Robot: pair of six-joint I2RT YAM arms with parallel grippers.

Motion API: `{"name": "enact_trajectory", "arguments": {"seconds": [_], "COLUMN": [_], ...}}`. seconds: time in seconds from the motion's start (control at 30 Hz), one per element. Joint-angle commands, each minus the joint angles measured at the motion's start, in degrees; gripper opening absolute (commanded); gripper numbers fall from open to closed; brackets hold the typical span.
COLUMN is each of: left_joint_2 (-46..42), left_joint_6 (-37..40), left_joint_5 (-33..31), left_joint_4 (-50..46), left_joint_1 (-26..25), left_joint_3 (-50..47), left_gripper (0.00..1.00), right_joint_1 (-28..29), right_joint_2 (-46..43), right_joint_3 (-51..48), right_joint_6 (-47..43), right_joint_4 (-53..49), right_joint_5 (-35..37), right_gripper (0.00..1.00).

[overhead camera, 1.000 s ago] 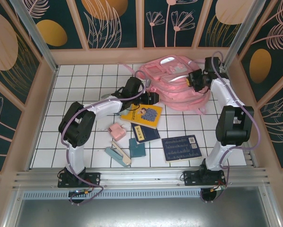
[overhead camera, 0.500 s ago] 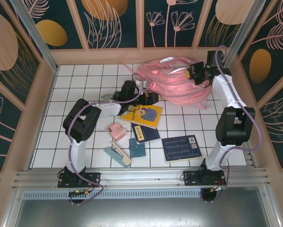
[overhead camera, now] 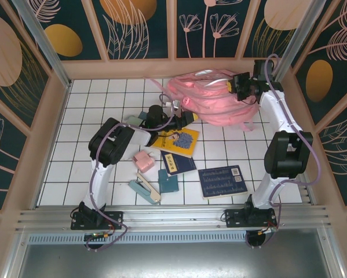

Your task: Pack books, pencil case, and school supplies into a backpack

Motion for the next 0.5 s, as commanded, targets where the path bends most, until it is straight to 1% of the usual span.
{"name": "enact_trajectory", "arguments": {"seconds": [0.0,0.2,0.33,0.47], "left_joint_2": [3.2,5.1,4.7,3.8], "left_joint_6": [-7.5,-12.0,-11.0,-7.9], "left_joint_5": [1.9,1.6,1.6,0.6], "left_joint_4": [12.0,19.0,18.4,14.4], "left_joint_1": [0.1,0.1,0.1,0.2], "left_joint_3": [2.0,3.4,3.8,3.8], "left_gripper": [0.89,0.86,0.81,0.76], "right_joint_1": [1.3,2.2,2.2,2.5], "right_joint_2": [-0.6,-1.3,-1.9,-2.4], "right_joint_3": [3.2,1.9,0.9,0.4], "right_joint_6": [2.4,3.6,3.7,3.7], "right_joint_4": [10.4,12.7,13.3,13.6], "right_joint_5": [-4.8,-5.5,-5.3,-5.3], "right_gripper": [0.0,0.0,0.0,0.0]}}
